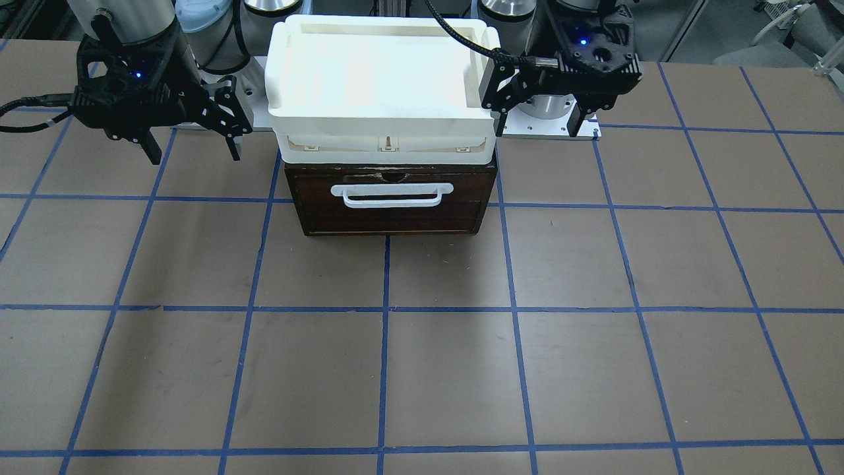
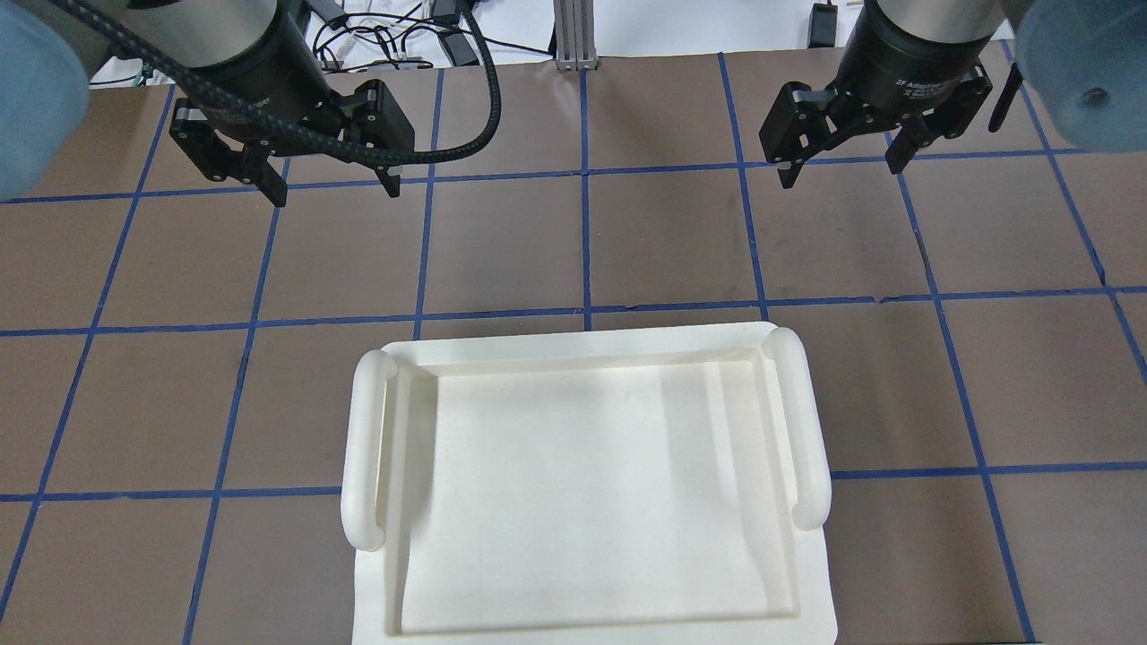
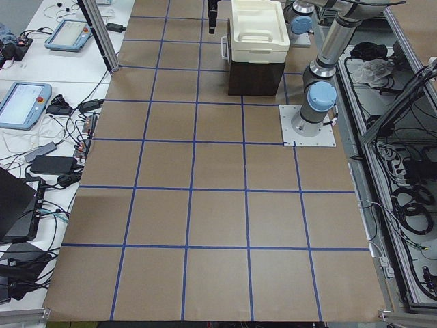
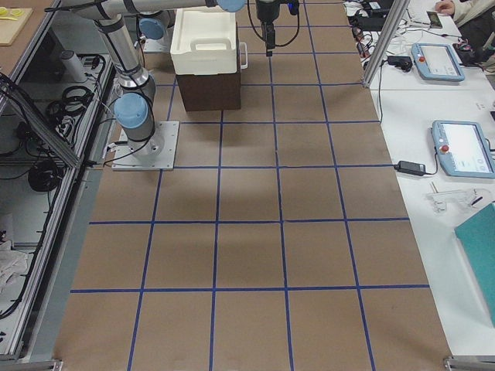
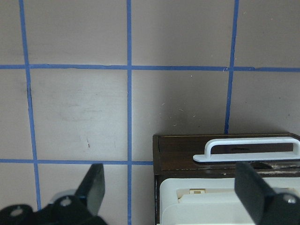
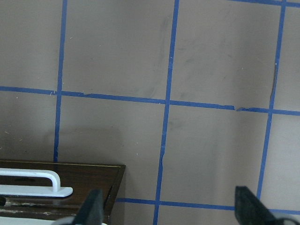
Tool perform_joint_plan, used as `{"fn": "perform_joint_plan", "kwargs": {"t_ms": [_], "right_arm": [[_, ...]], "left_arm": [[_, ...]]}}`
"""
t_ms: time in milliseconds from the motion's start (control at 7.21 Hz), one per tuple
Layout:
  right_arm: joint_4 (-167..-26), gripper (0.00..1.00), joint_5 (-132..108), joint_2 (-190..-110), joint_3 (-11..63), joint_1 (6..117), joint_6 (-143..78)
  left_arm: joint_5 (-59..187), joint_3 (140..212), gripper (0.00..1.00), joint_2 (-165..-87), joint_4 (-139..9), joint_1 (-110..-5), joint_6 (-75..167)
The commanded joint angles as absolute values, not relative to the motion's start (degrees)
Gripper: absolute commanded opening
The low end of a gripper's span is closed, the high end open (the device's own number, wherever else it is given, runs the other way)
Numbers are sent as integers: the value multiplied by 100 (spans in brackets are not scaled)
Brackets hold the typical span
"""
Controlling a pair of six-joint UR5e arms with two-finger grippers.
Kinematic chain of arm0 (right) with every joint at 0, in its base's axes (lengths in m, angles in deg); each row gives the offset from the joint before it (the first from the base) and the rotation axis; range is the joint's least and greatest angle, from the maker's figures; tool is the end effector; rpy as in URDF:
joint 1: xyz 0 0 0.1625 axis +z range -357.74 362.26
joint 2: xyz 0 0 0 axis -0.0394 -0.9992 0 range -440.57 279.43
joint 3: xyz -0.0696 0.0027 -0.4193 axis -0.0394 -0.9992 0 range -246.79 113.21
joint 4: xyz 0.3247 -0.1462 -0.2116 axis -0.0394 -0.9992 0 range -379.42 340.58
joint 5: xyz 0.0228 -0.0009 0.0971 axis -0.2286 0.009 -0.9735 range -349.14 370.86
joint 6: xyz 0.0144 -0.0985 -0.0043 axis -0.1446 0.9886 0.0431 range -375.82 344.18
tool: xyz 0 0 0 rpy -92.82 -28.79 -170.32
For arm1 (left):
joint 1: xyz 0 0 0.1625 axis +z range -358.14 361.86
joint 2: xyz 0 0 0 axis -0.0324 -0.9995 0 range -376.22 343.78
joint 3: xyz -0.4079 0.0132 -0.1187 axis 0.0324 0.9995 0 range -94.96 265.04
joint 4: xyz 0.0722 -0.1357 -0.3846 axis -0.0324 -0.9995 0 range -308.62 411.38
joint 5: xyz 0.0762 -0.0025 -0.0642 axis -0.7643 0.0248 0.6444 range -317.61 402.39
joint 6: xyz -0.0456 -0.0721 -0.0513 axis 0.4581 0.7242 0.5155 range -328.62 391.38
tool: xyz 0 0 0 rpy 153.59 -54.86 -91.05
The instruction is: Put scissors in drawer and close it
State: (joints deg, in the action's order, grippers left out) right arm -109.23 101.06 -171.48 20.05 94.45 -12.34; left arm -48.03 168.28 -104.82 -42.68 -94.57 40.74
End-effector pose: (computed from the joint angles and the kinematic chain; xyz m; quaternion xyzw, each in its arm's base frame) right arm 0.1517 -0.4852 0.5228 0.0494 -0.9982 0.0339 0.0021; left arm -0.1860 -0.4664 0.5509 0.0257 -0.9990 0.0359 0.0013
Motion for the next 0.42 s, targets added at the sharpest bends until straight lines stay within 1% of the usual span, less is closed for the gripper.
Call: {"fn": "perform_joint_plan", "kwargs": {"t_ms": [0, 277], "right_arm": [[-10916, 100, 10086, -17154, 2005, 9445, -1231], [-10915, 100, 10112, -17154, 2005, 9445, -1231]], "left_arm": [[-4805, 16827, 100, -10456, -4257, -9421, 4070], [-4823, 16845, 100, -10447, -4266, -9430, 4070]]}}
